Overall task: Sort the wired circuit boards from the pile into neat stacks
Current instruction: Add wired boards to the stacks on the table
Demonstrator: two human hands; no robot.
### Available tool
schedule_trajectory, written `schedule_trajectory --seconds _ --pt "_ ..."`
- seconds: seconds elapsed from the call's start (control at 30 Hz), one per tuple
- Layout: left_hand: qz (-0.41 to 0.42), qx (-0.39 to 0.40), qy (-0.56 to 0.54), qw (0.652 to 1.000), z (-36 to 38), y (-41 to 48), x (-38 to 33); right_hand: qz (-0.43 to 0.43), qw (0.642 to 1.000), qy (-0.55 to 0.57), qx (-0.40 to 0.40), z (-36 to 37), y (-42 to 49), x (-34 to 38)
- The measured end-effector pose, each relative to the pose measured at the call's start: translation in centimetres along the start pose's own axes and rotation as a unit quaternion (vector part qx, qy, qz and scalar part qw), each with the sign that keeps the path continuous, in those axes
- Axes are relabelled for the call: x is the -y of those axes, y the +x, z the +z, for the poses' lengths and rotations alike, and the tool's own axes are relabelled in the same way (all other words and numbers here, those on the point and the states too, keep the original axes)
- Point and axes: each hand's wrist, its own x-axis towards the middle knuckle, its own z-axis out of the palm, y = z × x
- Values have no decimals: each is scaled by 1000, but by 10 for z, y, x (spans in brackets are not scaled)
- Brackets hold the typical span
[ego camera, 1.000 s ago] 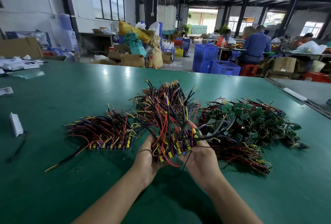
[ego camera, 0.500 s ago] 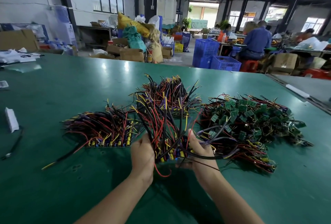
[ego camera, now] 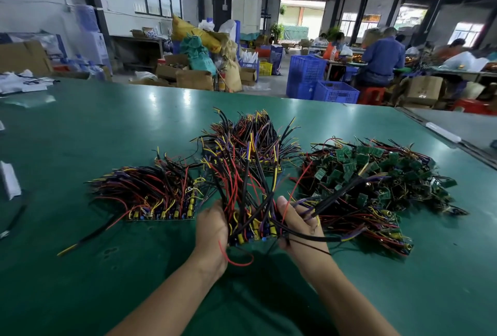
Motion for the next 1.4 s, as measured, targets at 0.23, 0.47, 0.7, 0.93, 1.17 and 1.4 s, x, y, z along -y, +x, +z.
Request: schedule_trajectory --seconds 0.23,0.47,0.7,0.93,1.17,1.4 --pt "-37 14 0 999 -1 -1 -5 2 1000 -10 -23 -3 -1 -5" --pt "-22 5 42 999 -2 0 -4 -18 997 -75 24 -6 -1 1" --pt "-34 9 53 998 -4 -4 -8 -22 997 -64 35 -3 -1 14" --pt "-70 86 -11 994 -2 -8 -13 40 998 7 52 -5 -12 12" --pt "-84 101 -19 991 -5 -10 -16 60 997 -27 39 -13 -10 0" --pt "-113 106 -53 986 -6 -8 -16 77 997 20 15 -2 -10 2"
